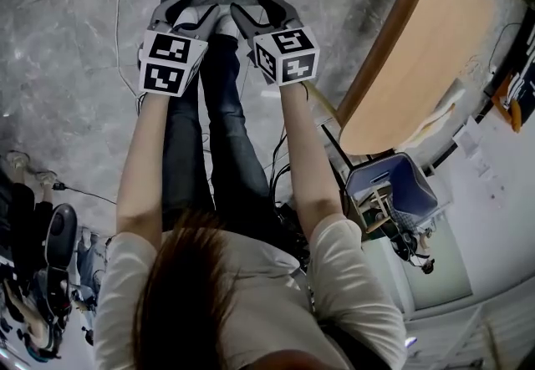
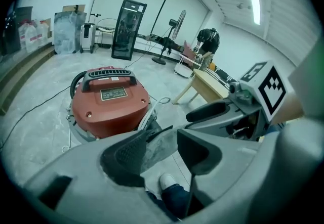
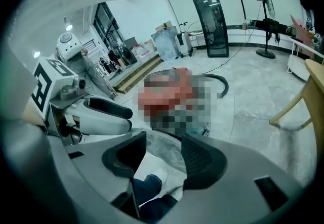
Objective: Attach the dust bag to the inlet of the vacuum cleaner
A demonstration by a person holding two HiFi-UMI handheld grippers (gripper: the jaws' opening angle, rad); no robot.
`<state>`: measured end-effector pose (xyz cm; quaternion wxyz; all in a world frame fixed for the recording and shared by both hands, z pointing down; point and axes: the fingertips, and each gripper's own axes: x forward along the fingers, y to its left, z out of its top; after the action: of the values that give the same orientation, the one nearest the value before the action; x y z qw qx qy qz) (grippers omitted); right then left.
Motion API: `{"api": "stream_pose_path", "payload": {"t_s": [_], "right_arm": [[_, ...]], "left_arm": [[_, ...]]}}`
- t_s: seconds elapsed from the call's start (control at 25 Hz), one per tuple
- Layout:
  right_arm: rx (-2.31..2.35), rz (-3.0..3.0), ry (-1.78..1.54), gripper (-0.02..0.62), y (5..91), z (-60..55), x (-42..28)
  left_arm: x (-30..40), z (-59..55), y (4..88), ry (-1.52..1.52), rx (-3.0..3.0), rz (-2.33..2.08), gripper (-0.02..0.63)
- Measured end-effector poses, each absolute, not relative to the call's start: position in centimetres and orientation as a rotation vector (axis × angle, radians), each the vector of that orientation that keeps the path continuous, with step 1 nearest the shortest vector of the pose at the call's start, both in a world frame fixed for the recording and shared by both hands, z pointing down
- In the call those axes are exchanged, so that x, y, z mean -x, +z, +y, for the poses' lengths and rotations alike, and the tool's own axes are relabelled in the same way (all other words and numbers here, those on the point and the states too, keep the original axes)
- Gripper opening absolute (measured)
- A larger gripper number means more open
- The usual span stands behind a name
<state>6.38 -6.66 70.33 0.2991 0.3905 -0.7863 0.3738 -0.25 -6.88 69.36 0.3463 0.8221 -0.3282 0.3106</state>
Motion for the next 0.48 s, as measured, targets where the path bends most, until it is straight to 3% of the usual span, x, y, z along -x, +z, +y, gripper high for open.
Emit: {"api": "stream_pose_path", "payload": {"t_s": [0.24, 0.48], "right_arm": [[-1.073, -2.127, 1.025, 0.168, 68.1, -7.2, -5.3], [-1.119, -2.143, 0.965, 0.056, 65.6, -8.0, -5.3]], "left_arm": [[0.4, -7.8, 67.0, 0.766, -2.150, -0.902, 0.182], [0.7, -8.8, 64.3, 0.712, -2.159, -0.989, 0.089]]}}
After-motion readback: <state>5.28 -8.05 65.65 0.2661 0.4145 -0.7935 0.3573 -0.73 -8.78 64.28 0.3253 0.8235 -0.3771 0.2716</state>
